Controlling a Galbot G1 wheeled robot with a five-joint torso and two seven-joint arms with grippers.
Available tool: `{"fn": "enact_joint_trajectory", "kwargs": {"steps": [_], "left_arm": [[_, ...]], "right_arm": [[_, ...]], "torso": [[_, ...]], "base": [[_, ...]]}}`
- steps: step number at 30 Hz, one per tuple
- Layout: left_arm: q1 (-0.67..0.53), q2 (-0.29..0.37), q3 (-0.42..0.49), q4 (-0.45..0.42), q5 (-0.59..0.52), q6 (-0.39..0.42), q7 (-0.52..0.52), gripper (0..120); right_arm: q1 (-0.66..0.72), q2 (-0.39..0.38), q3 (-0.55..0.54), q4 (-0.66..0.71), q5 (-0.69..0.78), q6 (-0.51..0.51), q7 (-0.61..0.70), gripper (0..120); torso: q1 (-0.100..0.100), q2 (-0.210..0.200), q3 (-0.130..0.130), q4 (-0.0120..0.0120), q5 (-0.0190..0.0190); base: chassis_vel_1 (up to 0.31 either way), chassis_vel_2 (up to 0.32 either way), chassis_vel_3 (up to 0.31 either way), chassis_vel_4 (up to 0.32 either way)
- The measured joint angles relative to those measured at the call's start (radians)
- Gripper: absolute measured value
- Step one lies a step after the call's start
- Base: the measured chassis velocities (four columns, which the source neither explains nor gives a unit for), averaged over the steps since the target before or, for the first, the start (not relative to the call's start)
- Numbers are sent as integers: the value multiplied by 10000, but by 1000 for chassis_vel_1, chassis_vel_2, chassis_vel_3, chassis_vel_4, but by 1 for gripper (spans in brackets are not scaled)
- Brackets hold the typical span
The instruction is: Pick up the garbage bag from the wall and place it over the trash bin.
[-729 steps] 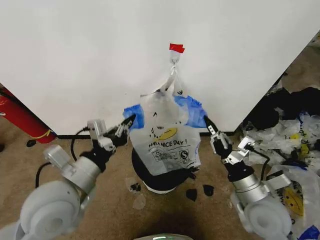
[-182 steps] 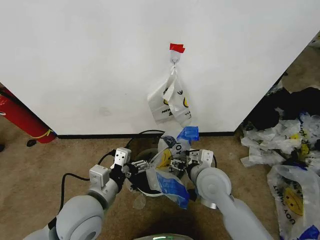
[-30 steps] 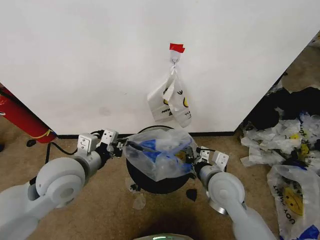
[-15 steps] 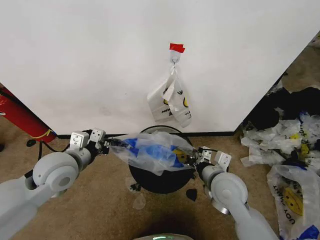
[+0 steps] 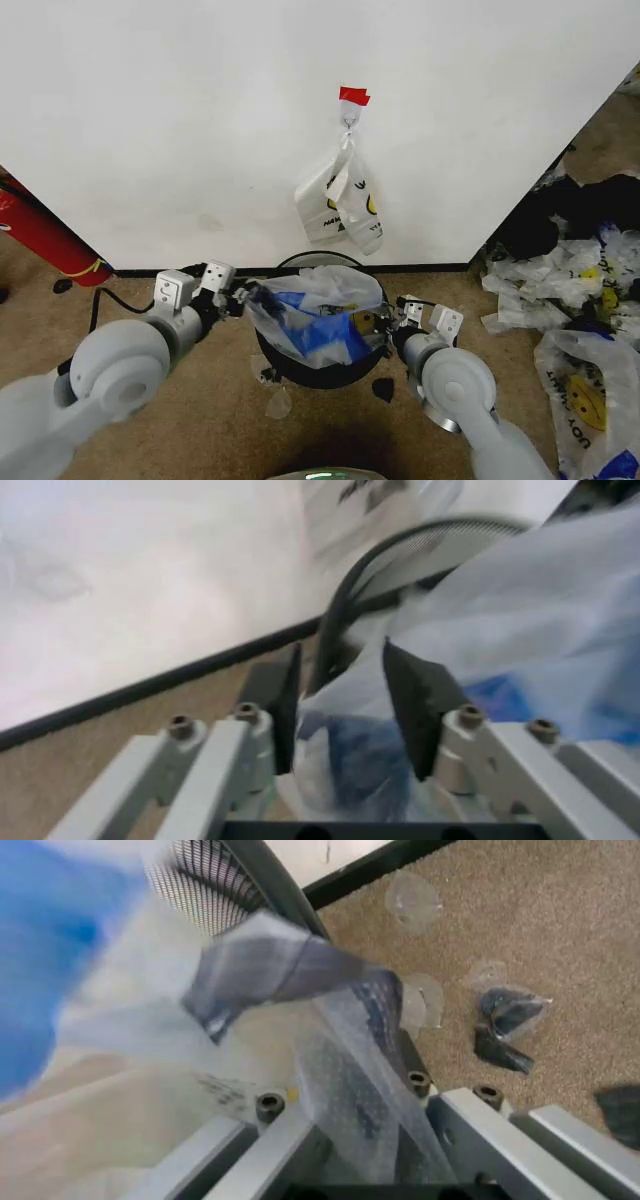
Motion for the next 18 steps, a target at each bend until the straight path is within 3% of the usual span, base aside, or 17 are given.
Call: {"fn": "enact_joint_trajectory", "kwargs": {"steps": [11,16,18], "left_arm": [[-28,243,-633,-821,-528,-160,-214,78],[-414,304,-185,-831,-1131,-704,860,97],[-561,287,-12,-831,-1300,-799,1220,99]], "right_arm": [[-29,-38,172,-16,52,2,14,0],[-50,-66,164,19,4,1,40,0],[-52,-78,147,36,-29,1,40,0]], "torso": [[0,0,0,1,-1],[0,0,0,1,-2],[0,0,0,0,-1]], "base": [[0,0,0,0],[0,0,0,0],[0,0,0,0]]}}
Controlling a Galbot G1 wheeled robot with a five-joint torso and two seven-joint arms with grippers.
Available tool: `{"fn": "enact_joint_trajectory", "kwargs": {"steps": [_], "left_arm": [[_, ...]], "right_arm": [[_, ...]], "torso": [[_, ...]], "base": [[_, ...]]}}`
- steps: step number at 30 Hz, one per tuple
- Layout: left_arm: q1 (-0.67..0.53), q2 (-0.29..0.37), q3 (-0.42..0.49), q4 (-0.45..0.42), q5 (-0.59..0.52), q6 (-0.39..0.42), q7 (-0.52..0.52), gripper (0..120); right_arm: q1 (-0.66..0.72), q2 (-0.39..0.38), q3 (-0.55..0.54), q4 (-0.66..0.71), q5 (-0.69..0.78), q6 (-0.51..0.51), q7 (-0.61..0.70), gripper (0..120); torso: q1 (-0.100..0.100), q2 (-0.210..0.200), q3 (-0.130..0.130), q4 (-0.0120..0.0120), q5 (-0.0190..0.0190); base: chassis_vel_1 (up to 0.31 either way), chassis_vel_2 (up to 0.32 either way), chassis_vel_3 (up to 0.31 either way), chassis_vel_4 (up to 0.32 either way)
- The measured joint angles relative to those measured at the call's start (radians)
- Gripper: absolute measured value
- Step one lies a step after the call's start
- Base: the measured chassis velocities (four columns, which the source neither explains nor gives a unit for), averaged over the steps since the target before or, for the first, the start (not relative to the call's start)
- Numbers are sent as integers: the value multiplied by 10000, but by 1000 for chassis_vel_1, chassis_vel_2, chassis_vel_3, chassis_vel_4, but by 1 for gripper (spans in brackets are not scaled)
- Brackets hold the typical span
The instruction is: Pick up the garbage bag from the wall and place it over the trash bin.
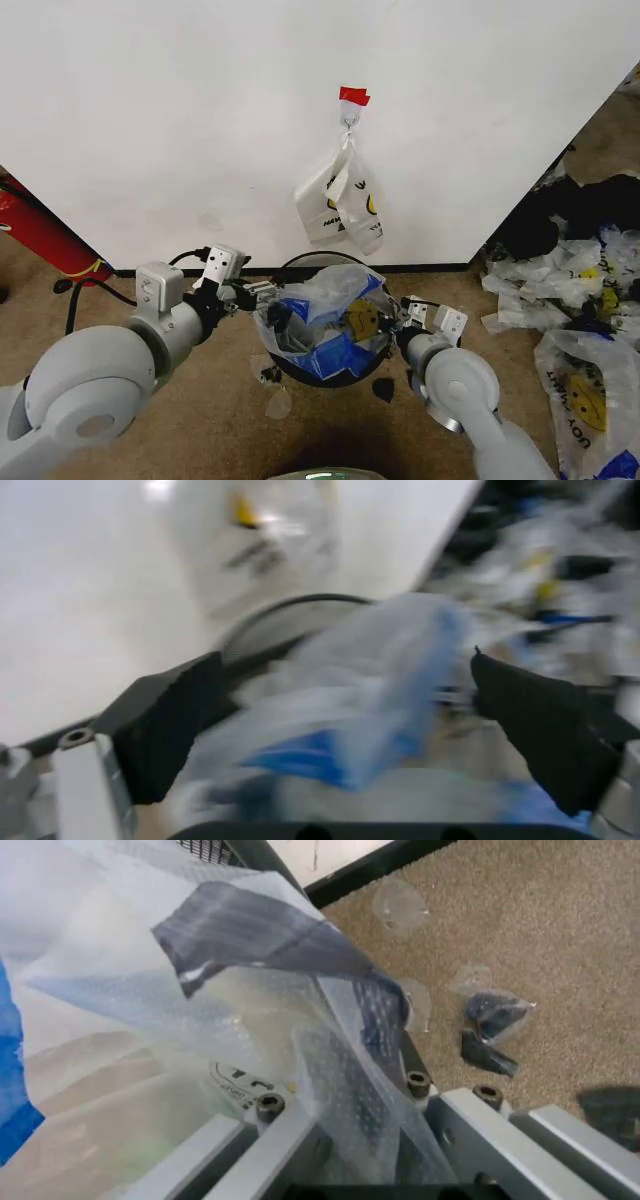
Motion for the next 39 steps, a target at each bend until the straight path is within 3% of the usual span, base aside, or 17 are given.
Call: {"fn": "enact_joint_trajectory", "kwargs": {"steps": [4,11,17,19,21,32,39], "left_arm": [[-524,-186,729,2,-93,-97,748,100],[-1833,-807,2563,209,-299,44,604,100],[-2145,-965,2990,361,-237,56,568,100],[-3031,-1463,4344,950,602,375,285,100],[-3347,-1656,4882,1148,716,478,197,99],[-3765,-2414,5936,2324,1854,699,-204,94],[-3683,-2451,6037,2468,2331,730,-109,74]], "right_arm": [[25,-10,-98,41,-119,-2,3,0],[179,114,-328,-110,-262,-28,14,0],[183,131,-331,-147,-292,-30,16,0],[172,141,-303,-193,-346,-33,15,0],[134,139,-269,-195,-369,-34,5,0],[-37,95,-111,-111,-395,-34,-65,0],[-35,110,-143,-105,-452,-34,-121,0]], "torso": [[0,0,0,-1,0],[0,0,0,0,0],[0,0,0,0,0],[0,0,0,-2,-1],[1,0,1,-1,1],[1,0,1,-1,-1],[0,0,1,0,0]], "base": [[0,0,0,0],[0,0,0,0],[0,0,0,0],[0,0,0,0],[0,0,0,0],[0,0,0,0],[0,0,0,0]]}}
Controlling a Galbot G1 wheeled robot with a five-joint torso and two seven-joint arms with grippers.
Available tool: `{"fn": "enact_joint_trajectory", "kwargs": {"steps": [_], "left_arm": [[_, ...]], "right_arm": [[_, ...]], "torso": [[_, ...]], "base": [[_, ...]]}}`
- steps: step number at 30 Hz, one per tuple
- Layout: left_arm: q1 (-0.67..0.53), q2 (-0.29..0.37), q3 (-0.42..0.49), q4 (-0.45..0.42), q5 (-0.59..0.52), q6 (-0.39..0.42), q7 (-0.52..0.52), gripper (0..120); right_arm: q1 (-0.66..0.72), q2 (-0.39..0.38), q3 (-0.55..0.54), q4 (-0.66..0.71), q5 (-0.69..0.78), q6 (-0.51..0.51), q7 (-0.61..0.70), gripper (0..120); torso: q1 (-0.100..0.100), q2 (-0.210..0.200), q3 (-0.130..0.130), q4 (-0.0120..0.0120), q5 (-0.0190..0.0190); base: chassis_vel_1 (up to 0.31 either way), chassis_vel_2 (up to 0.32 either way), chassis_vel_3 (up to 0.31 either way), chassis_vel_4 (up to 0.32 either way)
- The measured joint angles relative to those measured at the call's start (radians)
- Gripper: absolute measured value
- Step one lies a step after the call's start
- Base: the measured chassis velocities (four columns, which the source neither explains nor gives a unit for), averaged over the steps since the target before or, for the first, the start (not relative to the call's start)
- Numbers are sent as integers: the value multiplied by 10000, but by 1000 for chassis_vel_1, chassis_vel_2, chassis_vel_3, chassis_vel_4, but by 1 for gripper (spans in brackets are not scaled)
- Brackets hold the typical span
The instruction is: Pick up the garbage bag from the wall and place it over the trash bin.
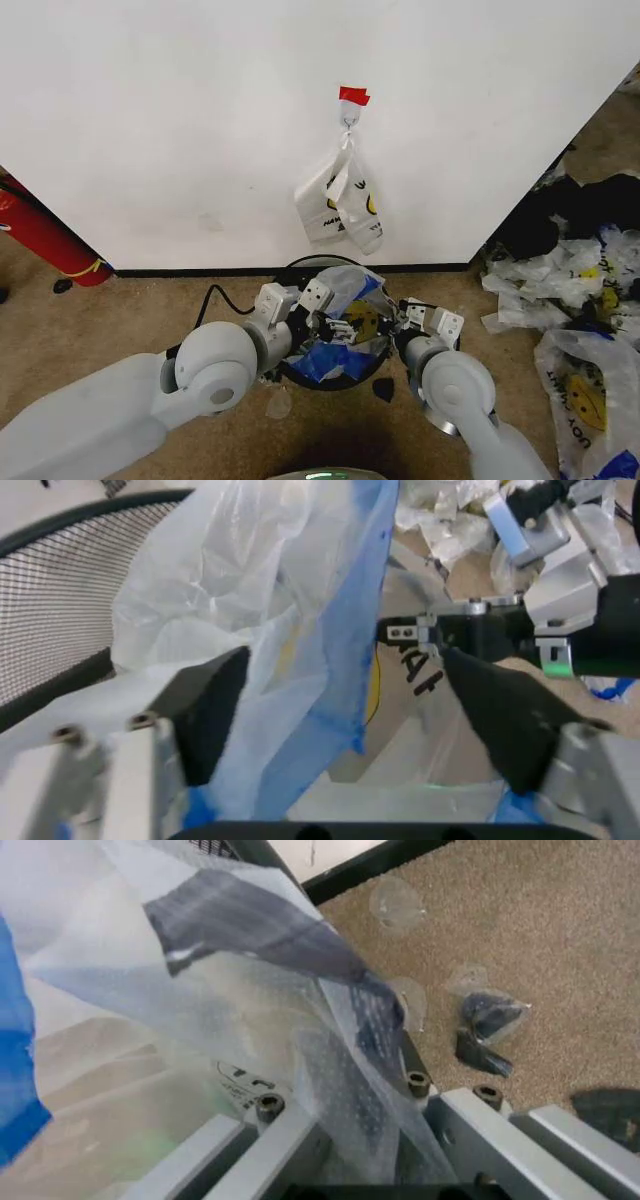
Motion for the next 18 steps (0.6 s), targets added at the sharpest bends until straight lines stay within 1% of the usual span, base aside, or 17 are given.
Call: {"fn": "enact_joint_trajectory", "kwargs": {"steps": [4,6,7,8,10,11,12,13,14,16,18], "left_arm": [[151,-56,26,36,116,-18,1,55],[158,-57,34,33,141,-20,1,53],[165,-58,56,27,232,-28,1,47],[167,-56,66,25,287,-33,1,46],[171,-20,80,53,410,-35,-14,34],[174,-19,85,82,437,-36,-27,32],[179,-27,99,145,480,-36,-60,27],[179,-27,99,145,480,-36,-60,27],[183,-53,115,217,518,-36,-103,24],[200,-125,128,370,576,-41,-211,16],[225,-137,129,407,597,-97,-283,4]], "right_arm": [[14,47,-65,-21,-55,0,-2,0],[8,49,-68,-21,-58,0,-5,0],[-11,52,-69,-21,-62,0,-13,0],[-17,52,-69,-21,-63,0,-15,0],[-40,43,-57,-18,-67,3,-24,0],[-45,39,-52,-11,-67,4,-26,0],[-50,32,-47,-2,-68,7,-28,0],[-50,32,-47,-2,-68,7,-28,0],[-55,28,-43,11,-68,9,-30,0],[-56,28,-43,26,-69,15,-32,0],[-55,30,-53,33,-69,18,-33,0]], "torso": [[0,0,0,0,0],[0,0,0,1,0],[0,0,0,0,0],[0,0,0,0,0],[0,0,0,0,1],[0,0,0,0,1],[0,0,0,0,0],[0,0,0,0,0],[0,0,0,0,0],[0,0,0,-1,-1],[0,0,0,-1,0]], "base": [[0,0,0,0],[0,0,0,0],[0,0,0,0],[0,0,0,0],[0,0,0,0],[0,0,0,0],[0,0,0,0],[0,0,0,0],[0,0,0,0],[0,0,0,0],[0,0,0,0]]}}
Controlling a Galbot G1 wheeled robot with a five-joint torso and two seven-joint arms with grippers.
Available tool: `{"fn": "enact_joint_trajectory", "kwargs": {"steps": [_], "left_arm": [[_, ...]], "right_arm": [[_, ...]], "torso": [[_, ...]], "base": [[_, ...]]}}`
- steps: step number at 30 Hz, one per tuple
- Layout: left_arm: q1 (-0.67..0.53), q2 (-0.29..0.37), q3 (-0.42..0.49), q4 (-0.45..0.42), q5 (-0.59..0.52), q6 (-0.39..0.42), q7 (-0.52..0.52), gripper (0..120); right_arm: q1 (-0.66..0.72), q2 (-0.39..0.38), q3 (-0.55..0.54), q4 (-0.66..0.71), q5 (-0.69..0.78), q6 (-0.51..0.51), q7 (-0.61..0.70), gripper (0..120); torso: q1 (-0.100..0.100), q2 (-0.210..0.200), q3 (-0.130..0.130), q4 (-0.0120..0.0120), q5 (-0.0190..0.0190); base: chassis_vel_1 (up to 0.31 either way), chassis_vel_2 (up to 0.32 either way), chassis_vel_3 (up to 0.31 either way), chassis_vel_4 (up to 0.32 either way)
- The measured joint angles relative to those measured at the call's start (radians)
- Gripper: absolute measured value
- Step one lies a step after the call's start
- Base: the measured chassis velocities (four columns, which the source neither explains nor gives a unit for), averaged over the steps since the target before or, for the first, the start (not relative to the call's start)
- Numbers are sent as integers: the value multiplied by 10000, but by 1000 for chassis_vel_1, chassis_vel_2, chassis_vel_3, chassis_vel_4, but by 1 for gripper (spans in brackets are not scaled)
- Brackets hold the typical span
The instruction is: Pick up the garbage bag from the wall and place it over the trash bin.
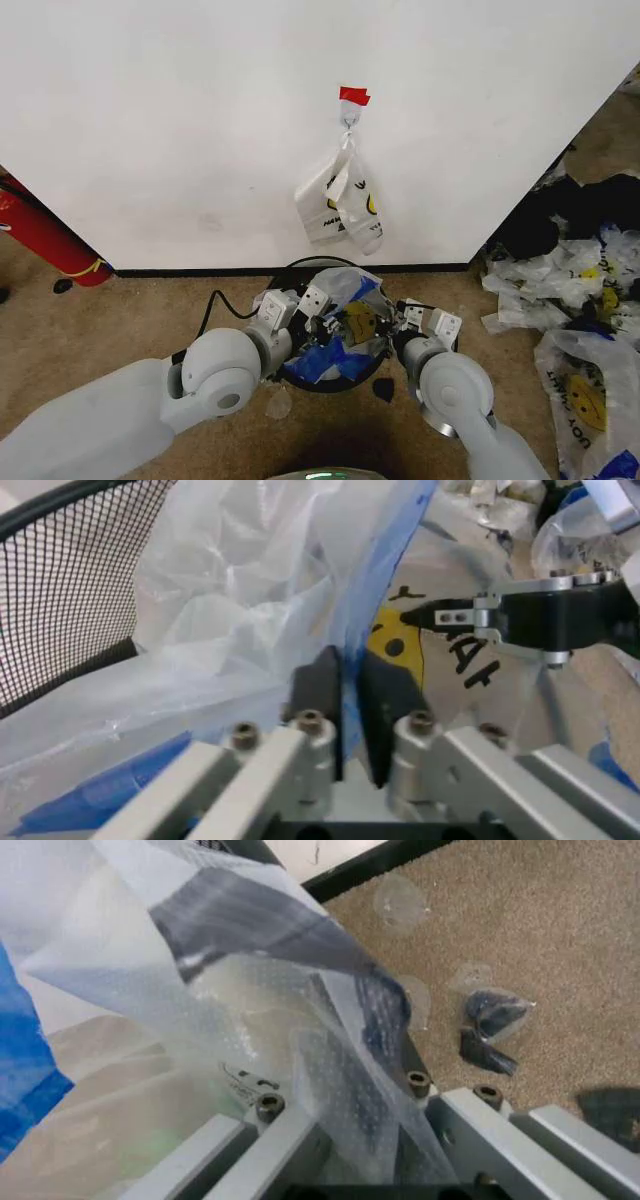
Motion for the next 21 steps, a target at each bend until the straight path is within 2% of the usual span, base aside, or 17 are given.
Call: {"fn": "enact_joint_trajectory", "kwargs": {"steps": [3,8,13,17,21], "left_arm": [[2,58,-22,-23,0,-43,-7,0],[-69,378,-395,-371,-256,-195,155,0],[-737,530,-516,-601,-785,-434,322,0],[-1407,449,-241,-389,-686,-487,403,0],[-2278,354,145,137,40,-488,670,0]], "right_arm": [[-4,-3,-5,3,-1,0,-6,0],[-6,-18,-66,-22,-81,0,-78,0],[-152,-40,-197,-44,-398,-1,-379,0],[-304,-115,-328,40,-714,-21,-712,0],[-557,-296,-440,222,-1322,-41,-1320,0]], "torso": [[0,0,0,0,-1],[0,0,0,1,-1],[0,0,0,1,0],[0,0,0,0,0],[0,0,0,0,0]], "base": [[0,0,0,0],[0,0,0,0],[0,0,0,0],[0,0,0,0],[0,0,0,0]]}}
